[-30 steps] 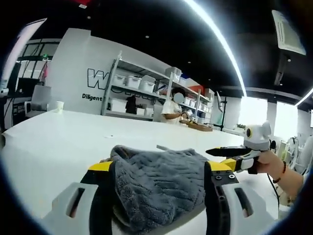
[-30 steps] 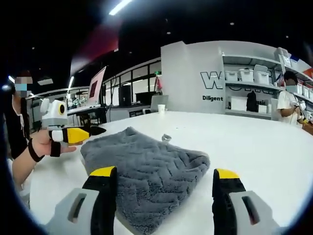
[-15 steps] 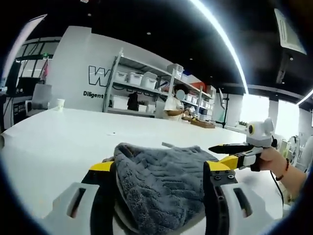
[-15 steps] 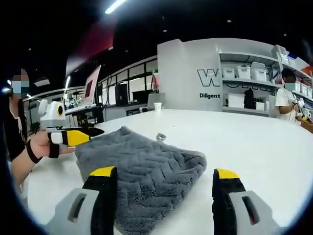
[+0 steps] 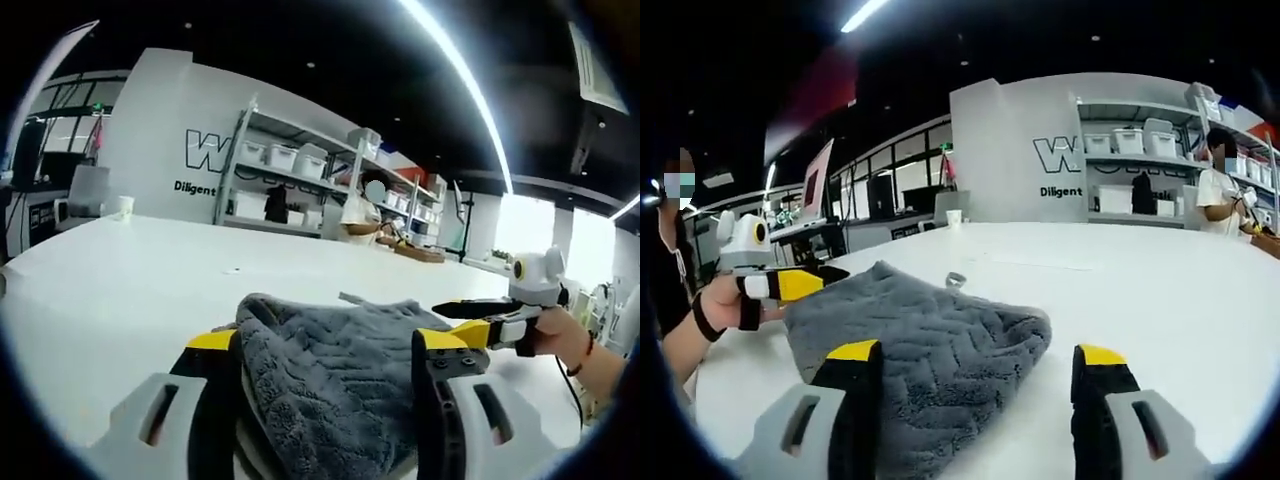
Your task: Open the folded towel by lifting each exposed corner and separating the folded layers until the towel lies flat within the target outline without major curled edges
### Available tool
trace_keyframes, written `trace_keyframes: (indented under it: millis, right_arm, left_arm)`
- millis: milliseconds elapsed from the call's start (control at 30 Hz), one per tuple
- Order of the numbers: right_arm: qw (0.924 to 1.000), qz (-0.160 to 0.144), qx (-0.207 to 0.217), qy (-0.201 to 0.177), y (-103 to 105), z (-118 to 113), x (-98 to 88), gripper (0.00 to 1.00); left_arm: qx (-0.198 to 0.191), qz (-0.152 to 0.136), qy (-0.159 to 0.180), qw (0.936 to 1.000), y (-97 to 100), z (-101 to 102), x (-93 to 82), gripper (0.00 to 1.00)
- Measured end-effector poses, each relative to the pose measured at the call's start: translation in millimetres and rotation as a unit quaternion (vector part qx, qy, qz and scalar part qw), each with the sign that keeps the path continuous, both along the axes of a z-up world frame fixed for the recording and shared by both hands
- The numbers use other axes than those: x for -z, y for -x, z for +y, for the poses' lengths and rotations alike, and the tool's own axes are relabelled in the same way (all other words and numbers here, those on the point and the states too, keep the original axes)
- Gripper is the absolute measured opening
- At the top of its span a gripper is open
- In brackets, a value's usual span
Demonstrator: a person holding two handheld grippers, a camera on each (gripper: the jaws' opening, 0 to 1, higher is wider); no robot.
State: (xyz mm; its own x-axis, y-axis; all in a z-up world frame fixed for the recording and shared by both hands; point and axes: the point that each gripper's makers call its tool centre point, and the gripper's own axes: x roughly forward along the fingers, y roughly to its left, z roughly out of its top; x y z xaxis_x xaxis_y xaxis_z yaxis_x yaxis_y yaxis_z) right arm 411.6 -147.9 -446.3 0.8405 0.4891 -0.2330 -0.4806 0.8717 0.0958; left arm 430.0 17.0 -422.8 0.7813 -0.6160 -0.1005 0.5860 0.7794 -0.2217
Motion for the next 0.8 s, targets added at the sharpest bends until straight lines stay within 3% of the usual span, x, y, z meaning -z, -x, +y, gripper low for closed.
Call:
trace_keyframes:
  millis: [433,800]
  right_arm:
    - [0.9997,0.012,0.011,-0.015,-15,-4,3.4,0.72]
    - [0.9994,0.021,0.013,-0.024,-23,-4,3.4,0.69]
  left_arm:
    - [-0.017,0.010,-0.016,0.9997,-23.2,5,5.3,0.64]
    - [-0.020,0.022,-0.014,0.9995,-29.4,6,11.0,0.60]
